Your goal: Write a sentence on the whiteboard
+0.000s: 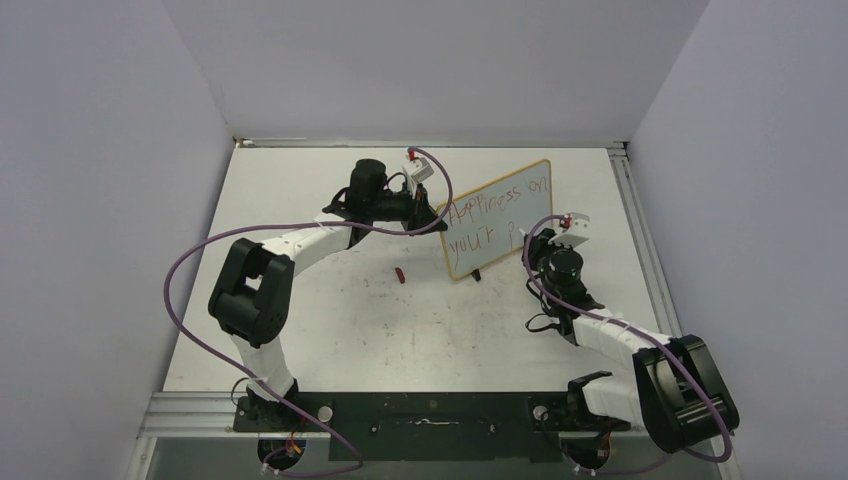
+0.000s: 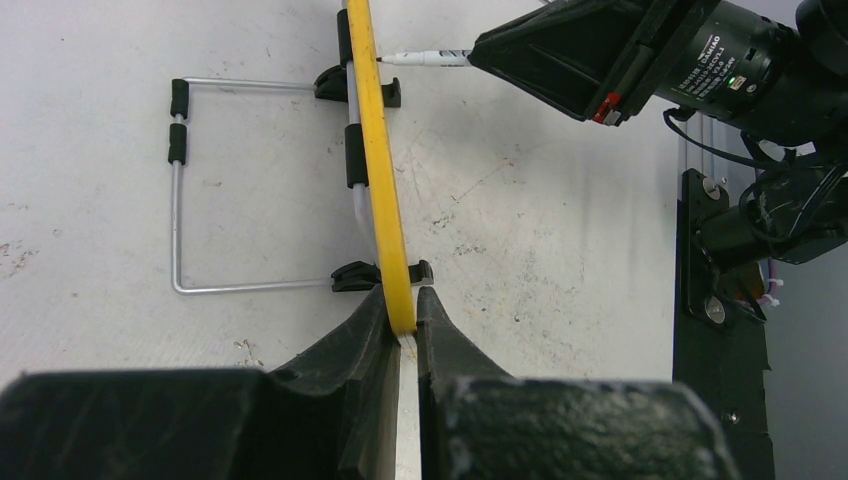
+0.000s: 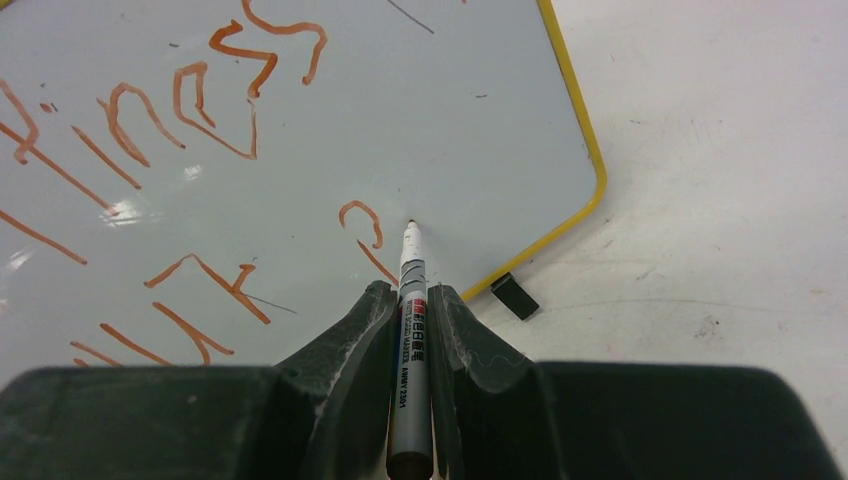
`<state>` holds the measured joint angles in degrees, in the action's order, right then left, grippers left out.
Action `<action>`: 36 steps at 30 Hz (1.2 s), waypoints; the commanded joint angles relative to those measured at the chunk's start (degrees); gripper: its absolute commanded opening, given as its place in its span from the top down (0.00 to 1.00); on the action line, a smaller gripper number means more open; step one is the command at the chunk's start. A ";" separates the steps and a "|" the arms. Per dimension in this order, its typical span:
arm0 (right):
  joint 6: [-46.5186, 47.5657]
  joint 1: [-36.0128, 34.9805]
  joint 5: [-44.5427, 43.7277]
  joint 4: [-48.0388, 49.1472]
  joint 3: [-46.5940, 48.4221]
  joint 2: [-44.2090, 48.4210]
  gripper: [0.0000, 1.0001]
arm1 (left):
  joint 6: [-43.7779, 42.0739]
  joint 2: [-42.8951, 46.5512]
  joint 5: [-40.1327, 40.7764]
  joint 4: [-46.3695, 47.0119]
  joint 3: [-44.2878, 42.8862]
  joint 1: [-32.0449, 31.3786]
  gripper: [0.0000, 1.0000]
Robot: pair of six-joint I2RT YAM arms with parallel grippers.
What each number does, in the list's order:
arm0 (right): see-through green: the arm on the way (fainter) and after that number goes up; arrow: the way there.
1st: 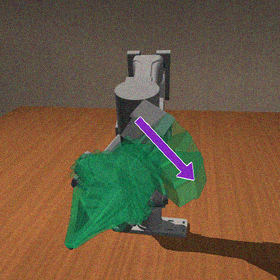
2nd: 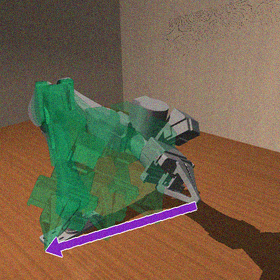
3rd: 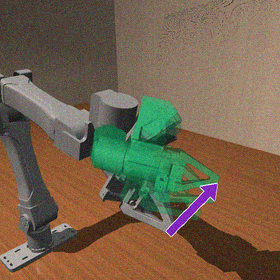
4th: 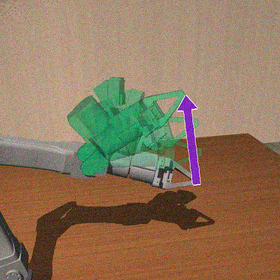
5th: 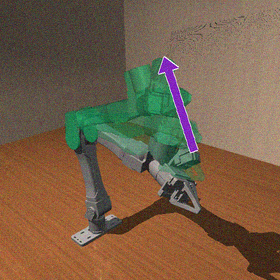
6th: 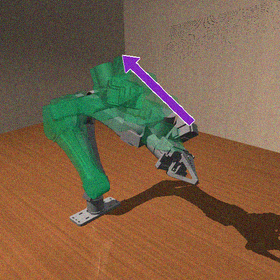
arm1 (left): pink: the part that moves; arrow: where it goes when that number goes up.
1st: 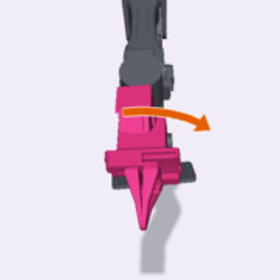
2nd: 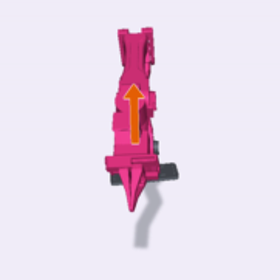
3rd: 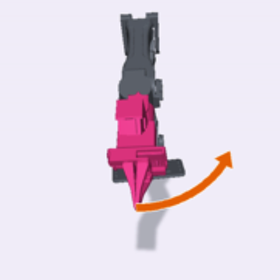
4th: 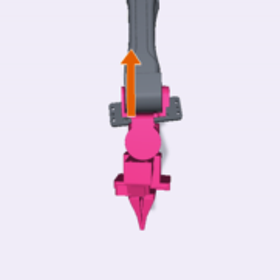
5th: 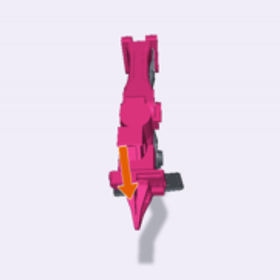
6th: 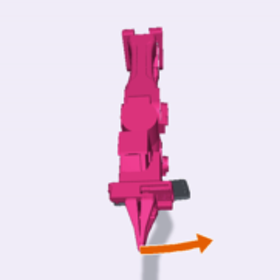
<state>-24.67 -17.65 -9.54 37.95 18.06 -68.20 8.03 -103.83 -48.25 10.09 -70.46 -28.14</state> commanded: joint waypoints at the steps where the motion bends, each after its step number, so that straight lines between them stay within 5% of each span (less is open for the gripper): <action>1: 0.18 0.73 -0.80 6.00 3.03 -1.29 0.95 | -0.43 2.23 -3.68 -2.70 -1.00 -1.30 1.00; 36: 0.51 0.07 0.82 3.89 0.65 -1.84 0.95 | -0.56 2.83 -3.58 -2.70 -1.00 -1.57 1.00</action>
<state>-23.83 -17.28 -8.16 40.23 17.58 -69.47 8.05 -103.72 -48.23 9.69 -70.46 -28.18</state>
